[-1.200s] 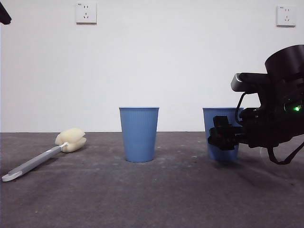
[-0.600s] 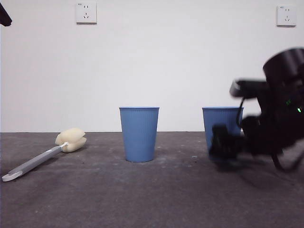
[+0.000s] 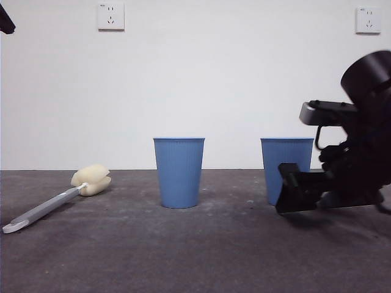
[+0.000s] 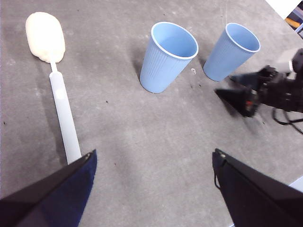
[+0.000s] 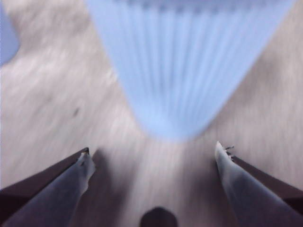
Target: Pick up the cup brush,pick up the cup,insert the brush into the cup,clean the cup,put the cup brush back,put the cup back to the fixed position on the table
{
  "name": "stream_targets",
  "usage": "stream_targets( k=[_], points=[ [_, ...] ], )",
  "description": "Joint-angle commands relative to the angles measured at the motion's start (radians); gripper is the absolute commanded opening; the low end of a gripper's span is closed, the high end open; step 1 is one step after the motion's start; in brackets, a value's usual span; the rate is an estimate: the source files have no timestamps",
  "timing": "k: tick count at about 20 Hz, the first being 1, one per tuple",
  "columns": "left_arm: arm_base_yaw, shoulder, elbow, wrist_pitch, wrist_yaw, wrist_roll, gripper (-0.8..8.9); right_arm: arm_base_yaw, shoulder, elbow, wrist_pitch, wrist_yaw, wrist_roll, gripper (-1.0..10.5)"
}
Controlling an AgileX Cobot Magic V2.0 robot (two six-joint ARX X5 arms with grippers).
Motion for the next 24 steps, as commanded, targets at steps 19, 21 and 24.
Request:
stream_targets(
  k=[19, 21, 24],
  points=[
    [0.0, 0.068, -0.005, 0.008, 0.177, 0.016, 1.56, 0.002, -1.035, 0.412, -1.63, -0.273, 0.089, 1.3],
    [0.0, 0.071, -0.005, 0.009, 0.187, 0.016, -0.17, 0.002, -1.034, 0.431, -1.678, -0.272, 0.06, -0.1],
    [0.0, 0.071, -0.005, 0.009, 0.189, 0.017, -0.09, 0.002, -1.034, 0.431, -1.723, -0.272, 0.048, -0.1]
  ],
)
